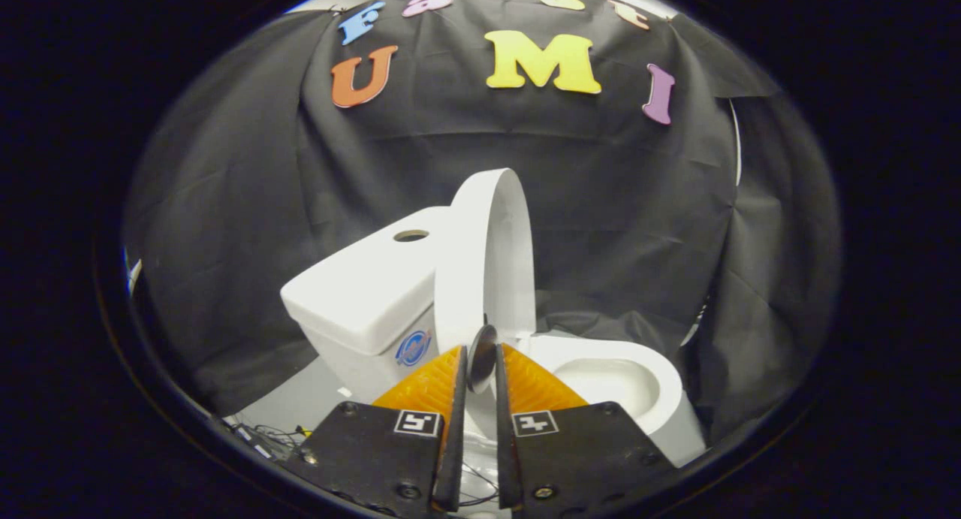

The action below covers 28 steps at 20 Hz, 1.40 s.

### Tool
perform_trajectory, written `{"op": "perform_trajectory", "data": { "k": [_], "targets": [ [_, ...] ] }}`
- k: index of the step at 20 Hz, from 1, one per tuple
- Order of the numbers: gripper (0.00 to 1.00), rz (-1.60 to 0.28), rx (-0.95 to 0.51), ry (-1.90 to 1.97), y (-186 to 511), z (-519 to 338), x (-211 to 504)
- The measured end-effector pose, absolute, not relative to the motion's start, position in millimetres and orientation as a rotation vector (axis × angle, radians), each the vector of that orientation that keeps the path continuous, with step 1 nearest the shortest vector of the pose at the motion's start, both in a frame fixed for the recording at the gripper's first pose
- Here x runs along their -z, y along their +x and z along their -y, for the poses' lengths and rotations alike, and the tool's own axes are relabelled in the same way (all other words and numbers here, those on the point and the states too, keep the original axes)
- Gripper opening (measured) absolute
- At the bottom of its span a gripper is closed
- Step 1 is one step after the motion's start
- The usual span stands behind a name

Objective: Open the toilet lid.

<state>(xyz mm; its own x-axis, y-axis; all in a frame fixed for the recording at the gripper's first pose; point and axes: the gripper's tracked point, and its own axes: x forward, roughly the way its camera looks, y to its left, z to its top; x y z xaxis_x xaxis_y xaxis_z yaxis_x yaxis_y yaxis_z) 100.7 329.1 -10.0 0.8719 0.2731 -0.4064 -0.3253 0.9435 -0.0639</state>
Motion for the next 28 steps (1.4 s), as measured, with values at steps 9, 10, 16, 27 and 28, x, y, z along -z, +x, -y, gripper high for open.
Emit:
{"op": "perform_trajectory", "data": {
  "k": [9, 10, 16, 27, 28],
  "targets": [
    [0.84, -0.218, -0.369, -0.075, 43.2, -270.4, -32.3],
    [0.89, -0.203, -0.351, -0.078, 39.7, -253.3, -35.5],
    [0.92, -0.119, -0.205, -0.059, 19.9, -139.6, -45.3],
    [0.92, -0.136, -0.009, 0.021, -21.6, 21.0, -0.5],
    [0.92, -0.128, 0.005, 0.022, -26.2, 28.6, 0.7]
  ]
}}
